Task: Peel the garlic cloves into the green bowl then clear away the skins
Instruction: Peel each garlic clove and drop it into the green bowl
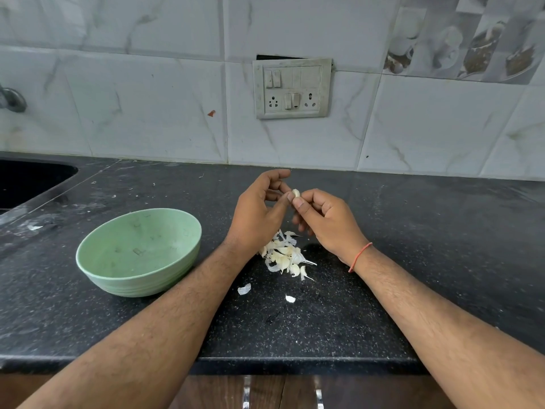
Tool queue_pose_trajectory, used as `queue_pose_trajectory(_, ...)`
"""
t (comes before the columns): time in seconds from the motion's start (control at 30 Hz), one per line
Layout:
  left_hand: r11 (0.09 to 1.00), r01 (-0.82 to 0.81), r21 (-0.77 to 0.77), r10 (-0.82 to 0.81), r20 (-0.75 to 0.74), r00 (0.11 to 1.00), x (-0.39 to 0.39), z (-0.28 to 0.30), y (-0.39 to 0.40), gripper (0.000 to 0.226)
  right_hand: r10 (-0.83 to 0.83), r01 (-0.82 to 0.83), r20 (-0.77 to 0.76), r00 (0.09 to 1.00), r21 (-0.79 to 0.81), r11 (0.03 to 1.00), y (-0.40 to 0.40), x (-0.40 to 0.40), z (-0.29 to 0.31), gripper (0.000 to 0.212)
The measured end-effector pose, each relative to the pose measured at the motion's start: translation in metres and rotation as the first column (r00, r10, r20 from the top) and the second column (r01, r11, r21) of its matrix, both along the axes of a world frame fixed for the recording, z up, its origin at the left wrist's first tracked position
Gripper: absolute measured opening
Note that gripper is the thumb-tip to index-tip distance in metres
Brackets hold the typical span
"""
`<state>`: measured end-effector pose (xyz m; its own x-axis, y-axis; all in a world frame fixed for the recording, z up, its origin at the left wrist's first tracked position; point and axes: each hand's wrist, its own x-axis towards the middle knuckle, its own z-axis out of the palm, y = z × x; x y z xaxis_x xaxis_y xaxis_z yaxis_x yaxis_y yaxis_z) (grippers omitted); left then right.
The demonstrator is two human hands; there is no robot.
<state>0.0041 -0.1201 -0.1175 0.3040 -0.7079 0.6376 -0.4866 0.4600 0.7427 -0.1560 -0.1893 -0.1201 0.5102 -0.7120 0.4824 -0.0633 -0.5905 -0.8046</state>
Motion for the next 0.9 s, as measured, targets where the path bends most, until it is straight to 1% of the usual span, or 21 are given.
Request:
queue_pose_trajectory(0.2,0.999,0.031,0.041,-0.033,0.049,0.998,0.0015,-0.0025,-0.0015,0.030,0.012,-0.013,0.028,1.000,0.046,0.999,-0.0005,0.0014,-0.0003,0.015)
queue_pose_trajectory(0.3,0.995,0.090,0.054,-0.093,0.055,0.994,0.0019,-0.0038,-0.0033,0.033,0.008,-0.016,0.077,0.997,0.105,0.994,-0.0017,0.0008,0.0000,0.014)
queue_pose_trajectory(0.4,0.986,0.148,0.079,-0.154,0.080,0.985,0.0015,-0.0062,-0.0050,0.036,0.002,-0.018,0.114,0.993,0.138,0.990,-0.0025,0.0002,0.0006,0.018)
queue_pose_trajectory(0.57,0.978,0.173,0.118,-0.184,0.085,0.979,0.0028,-0.0067,-0.0054,0.046,-0.001,-0.030,0.160,0.987,0.187,0.982,-0.0029,-0.0003,0.0016,0.019)
queue_pose_trajectory(0.7,0.967,0.174,0.188,-0.194,0.093,0.977,0.0030,-0.0051,-0.0037,0.053,-0.026,-0.017,0.184,0.983,0.232,0.973,-0.0047,-0.0004,0.0029,0.019)
queue_pose_trajectory(0.8,0.957,0.173,0.233,-0.194,0.067,0.979,0.0030,-0.0050,-0.0023,0.057,-0.038,-0.006,0.183,0.982,0.232,0.973,-0.0069,-0.0030,0.0048,0.022)
queue_pose_trajectory(0.9,0.967,0.144,0.209,-0.143,-0.018,0.990,0.0039,-0.0036,0.0000,0.059,0.008,-0.047,0.156,0.988,0.246,0.968,-0.0041,-0.0046,0.0056,0.020)
